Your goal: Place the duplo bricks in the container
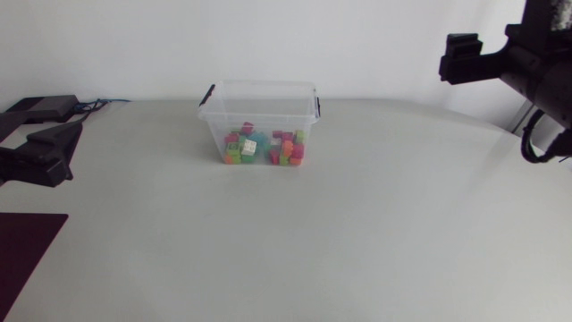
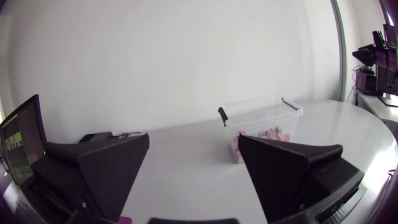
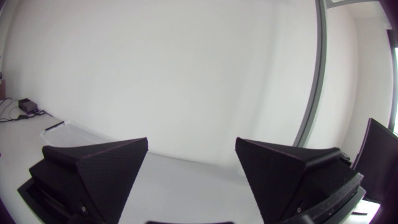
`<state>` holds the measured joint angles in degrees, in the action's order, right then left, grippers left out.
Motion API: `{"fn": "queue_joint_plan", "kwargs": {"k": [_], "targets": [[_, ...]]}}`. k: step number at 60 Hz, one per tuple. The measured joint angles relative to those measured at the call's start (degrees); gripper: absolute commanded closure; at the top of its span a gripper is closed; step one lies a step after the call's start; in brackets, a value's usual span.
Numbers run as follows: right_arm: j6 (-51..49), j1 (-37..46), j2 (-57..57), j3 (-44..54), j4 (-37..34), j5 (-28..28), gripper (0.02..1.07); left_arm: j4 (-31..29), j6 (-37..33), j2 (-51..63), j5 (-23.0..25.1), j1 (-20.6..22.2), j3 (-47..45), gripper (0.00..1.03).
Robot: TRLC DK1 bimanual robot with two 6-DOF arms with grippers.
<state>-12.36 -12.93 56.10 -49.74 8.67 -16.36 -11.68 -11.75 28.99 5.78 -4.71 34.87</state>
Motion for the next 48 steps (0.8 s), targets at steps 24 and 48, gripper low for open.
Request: {"fn": "queue_joint_plan", "kwargs": {"k": [24,48], "targets": [[-2.9,3.1,-17.2,15.2,0.2,0.0,0.06,-0.2,0.8,-8.6,0.0,-1.9,-6.0,0.04],[-3.1,6.8,-29.5,24.3,-0.3,1.4,0.06,1.3,2.9,-14.8,-0.1,-1.9,-10.5,0.04]]}}
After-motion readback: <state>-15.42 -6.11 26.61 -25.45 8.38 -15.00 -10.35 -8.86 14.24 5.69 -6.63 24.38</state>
